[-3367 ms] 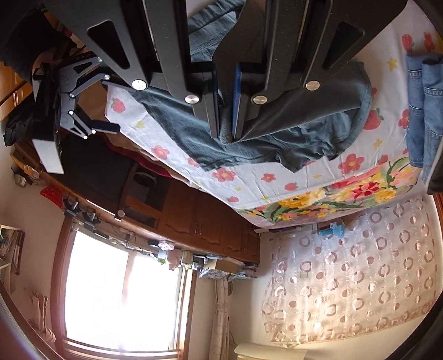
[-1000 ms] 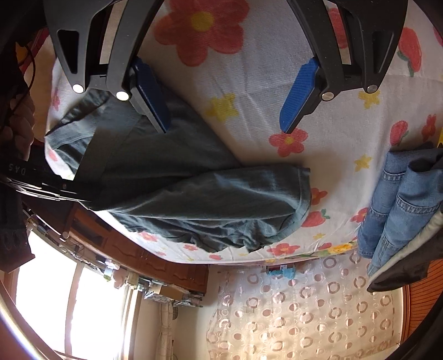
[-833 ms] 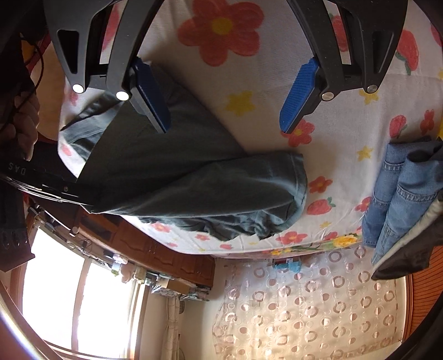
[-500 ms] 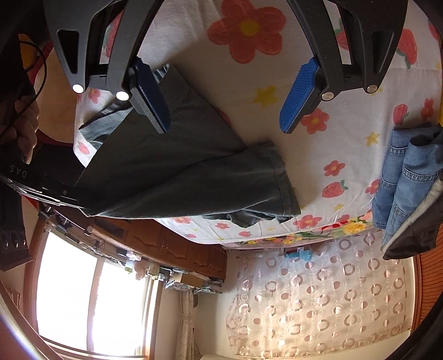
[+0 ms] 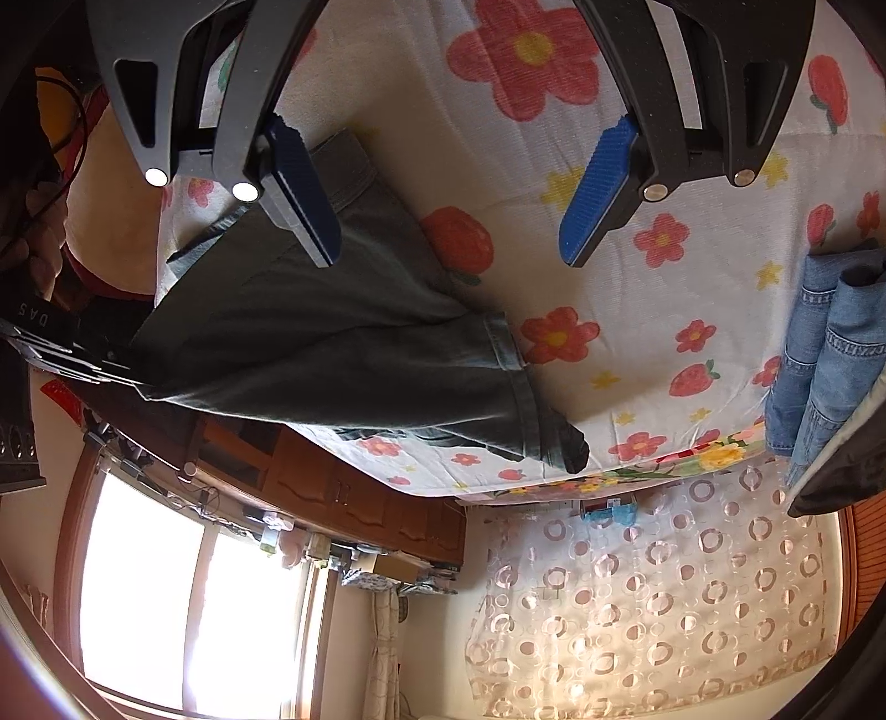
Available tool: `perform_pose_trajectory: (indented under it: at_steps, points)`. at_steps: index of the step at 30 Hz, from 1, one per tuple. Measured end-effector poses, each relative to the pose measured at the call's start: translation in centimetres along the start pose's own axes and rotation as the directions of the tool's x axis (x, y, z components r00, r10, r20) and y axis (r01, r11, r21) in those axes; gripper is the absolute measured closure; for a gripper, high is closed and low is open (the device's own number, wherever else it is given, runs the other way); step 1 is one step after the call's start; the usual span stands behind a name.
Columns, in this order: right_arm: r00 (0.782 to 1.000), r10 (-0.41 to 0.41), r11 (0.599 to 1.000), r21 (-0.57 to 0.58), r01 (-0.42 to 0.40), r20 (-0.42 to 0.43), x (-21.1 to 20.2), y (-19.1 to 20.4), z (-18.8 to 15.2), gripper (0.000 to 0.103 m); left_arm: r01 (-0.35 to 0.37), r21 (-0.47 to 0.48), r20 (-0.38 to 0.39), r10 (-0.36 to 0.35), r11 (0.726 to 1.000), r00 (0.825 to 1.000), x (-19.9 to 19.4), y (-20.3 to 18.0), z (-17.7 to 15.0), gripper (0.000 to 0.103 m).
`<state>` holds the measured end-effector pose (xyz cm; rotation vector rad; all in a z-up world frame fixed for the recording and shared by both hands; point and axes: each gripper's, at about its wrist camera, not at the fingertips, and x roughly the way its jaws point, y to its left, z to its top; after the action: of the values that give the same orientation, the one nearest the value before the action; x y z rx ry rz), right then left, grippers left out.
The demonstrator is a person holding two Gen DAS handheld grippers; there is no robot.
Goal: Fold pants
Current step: 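Carry the gripped fabric across the shorts with the right gripper, then open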
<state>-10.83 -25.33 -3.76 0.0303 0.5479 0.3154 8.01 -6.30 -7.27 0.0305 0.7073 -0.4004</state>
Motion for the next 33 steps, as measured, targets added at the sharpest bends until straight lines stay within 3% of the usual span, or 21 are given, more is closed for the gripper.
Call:
perform_pose_trajectory:
  at_steps: [18,28,33]
  points:
    - [0.990,-0.015,0.997,0.078,0.026,-0.141,1.3,-1.2,-1.6,0.094,0.014,0.034,-0.048,-0.013,0.999,0.999,2.6,-1.8,0.2,0.021]
    - [0.990,-0.002,0.995,0.099,0.016,-0.143,0.9,-1.3,-1.5,0.094,-0.001,0.045,-0.071,0.004,0.999,0.997,4.0,-2.0,0.4,0.021]
    - [0.990,-0.021,0.995,0.089,0.033,-0.142,1.0,-2.0,-1.9,0.085,-0.014,0.040,-0.106,0.018,0.999,0.994,4.8,-1.7,-0.2,0.021]
